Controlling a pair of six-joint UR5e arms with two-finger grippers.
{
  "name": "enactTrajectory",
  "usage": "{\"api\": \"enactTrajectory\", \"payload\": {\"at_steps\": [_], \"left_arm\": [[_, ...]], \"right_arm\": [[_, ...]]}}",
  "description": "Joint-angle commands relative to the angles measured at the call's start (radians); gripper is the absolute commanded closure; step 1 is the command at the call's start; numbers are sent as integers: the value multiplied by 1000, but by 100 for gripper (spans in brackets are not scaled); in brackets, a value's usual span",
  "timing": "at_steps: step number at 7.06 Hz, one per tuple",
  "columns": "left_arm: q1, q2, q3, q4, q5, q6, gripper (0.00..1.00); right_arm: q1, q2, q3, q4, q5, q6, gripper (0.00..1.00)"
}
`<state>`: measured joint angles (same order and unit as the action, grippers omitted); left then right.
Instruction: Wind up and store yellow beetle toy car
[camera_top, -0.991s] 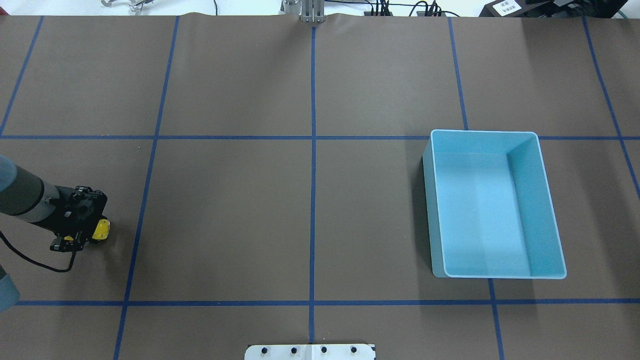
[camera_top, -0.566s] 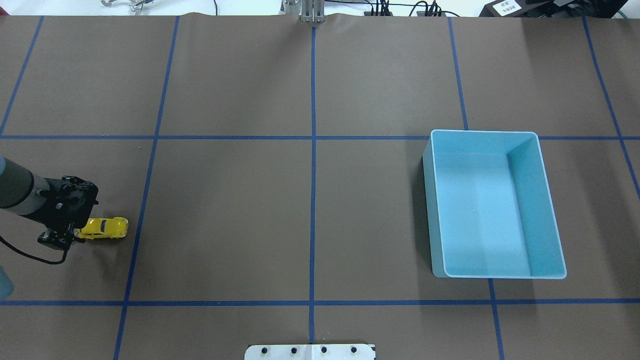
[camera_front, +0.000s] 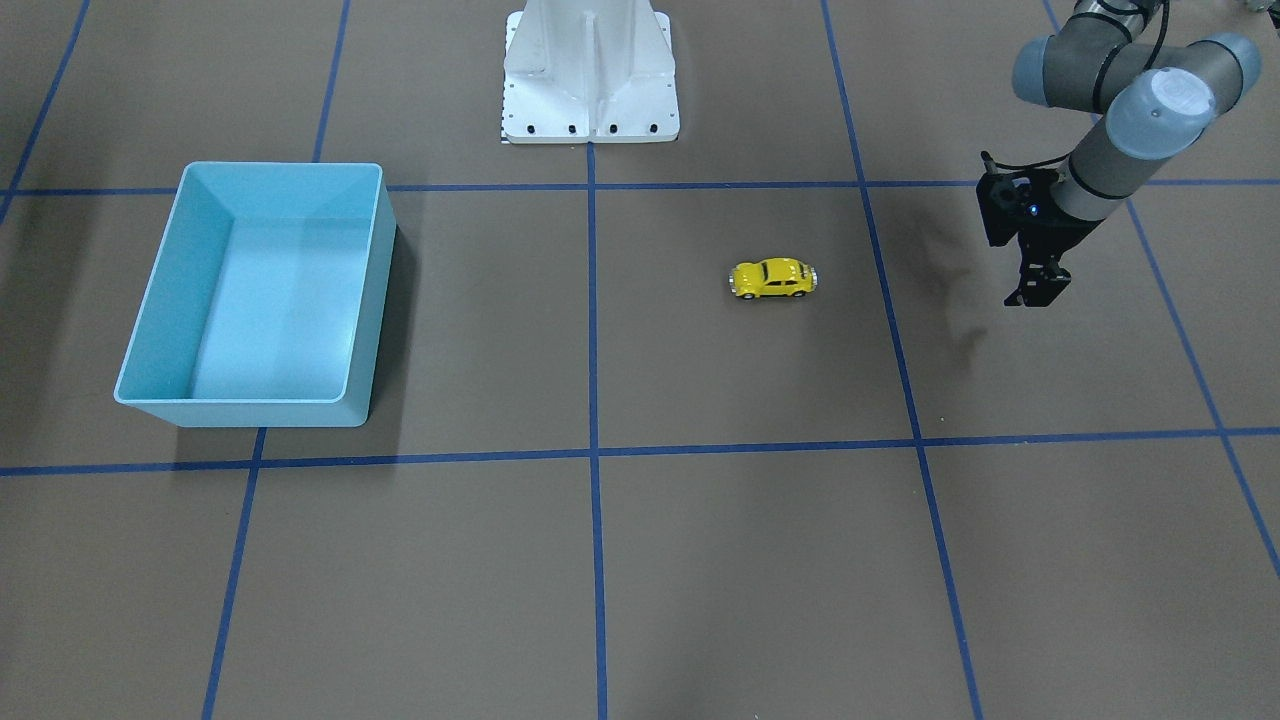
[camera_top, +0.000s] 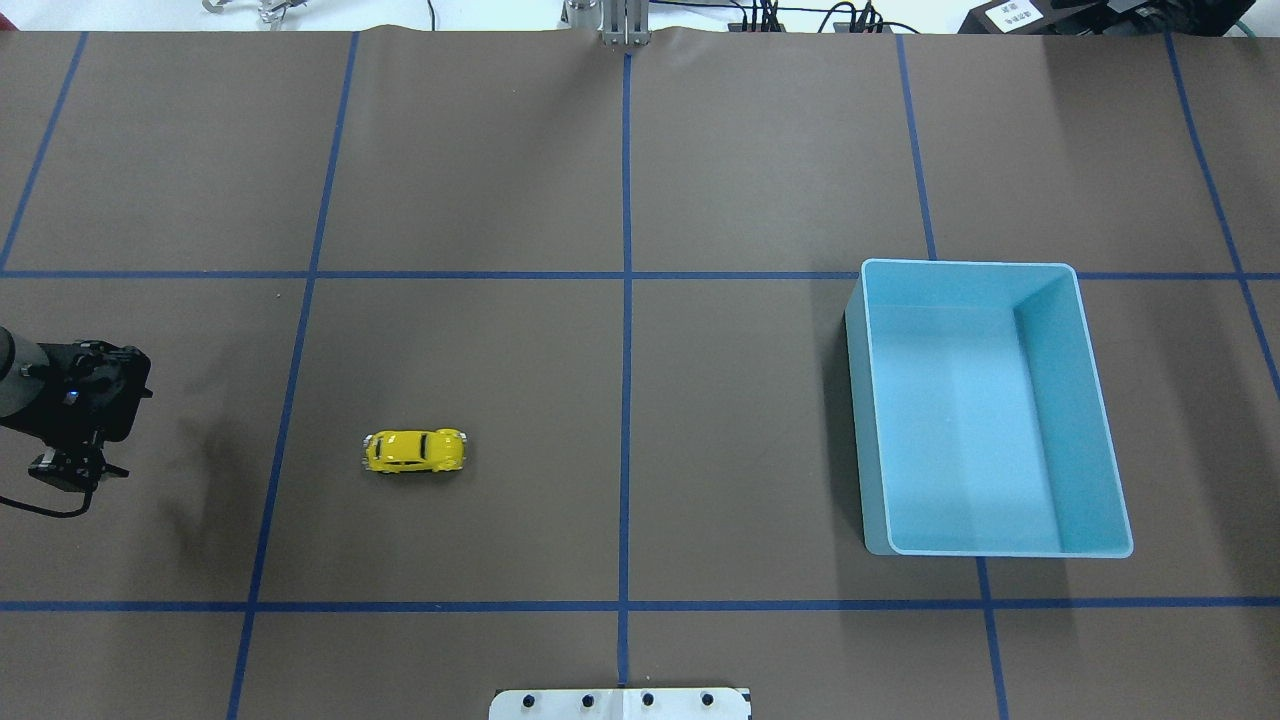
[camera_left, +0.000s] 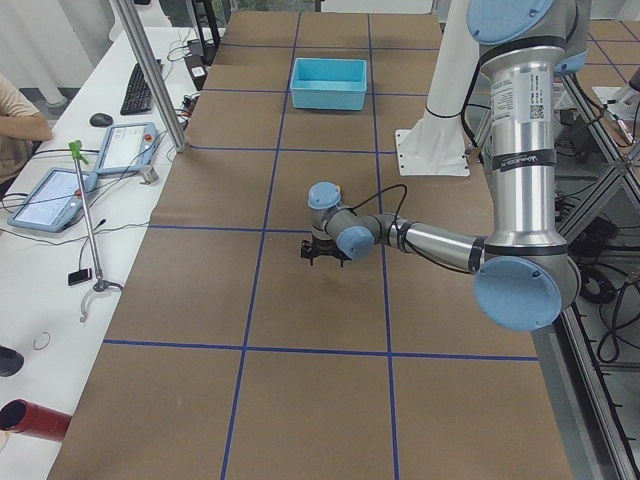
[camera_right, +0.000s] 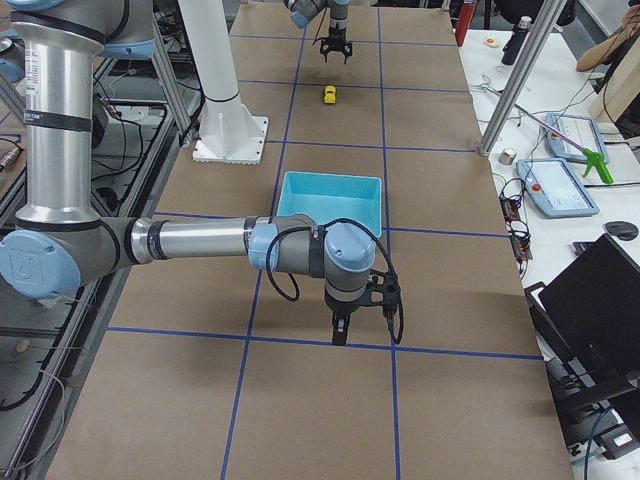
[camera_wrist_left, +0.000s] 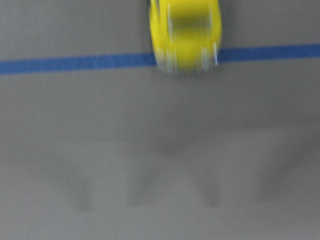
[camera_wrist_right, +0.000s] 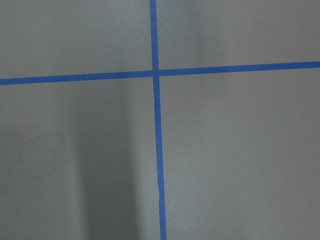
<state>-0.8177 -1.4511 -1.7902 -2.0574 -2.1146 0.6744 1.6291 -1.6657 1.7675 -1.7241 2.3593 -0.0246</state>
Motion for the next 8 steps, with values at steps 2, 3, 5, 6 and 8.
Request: {"api": "enactTrajectory", "payload": {"at_steps": [2, 3, 5, 6, 8], "left_arm": [[-93, 60, -1, 2, -15, -56, 0], [-136, 95, -9, 3, -33, -164, 0], [-251, 181, -14, 3, -116, -490, 0], [-291, 199, 0, 3, -123, -587, 0], [-442, 213, 57, 0, -222, -596, 0]], "right_arm": [[0, 3, -3, 1, -3, 0, 0], [0, 3, 0, 1, -2, 0, 0], [0, 3, -5, 1, -3, -3, 0], [0, 6, 7, 3, 1, -2, 0], [0, 47, 106, -3, 9, -11, 0]]}}
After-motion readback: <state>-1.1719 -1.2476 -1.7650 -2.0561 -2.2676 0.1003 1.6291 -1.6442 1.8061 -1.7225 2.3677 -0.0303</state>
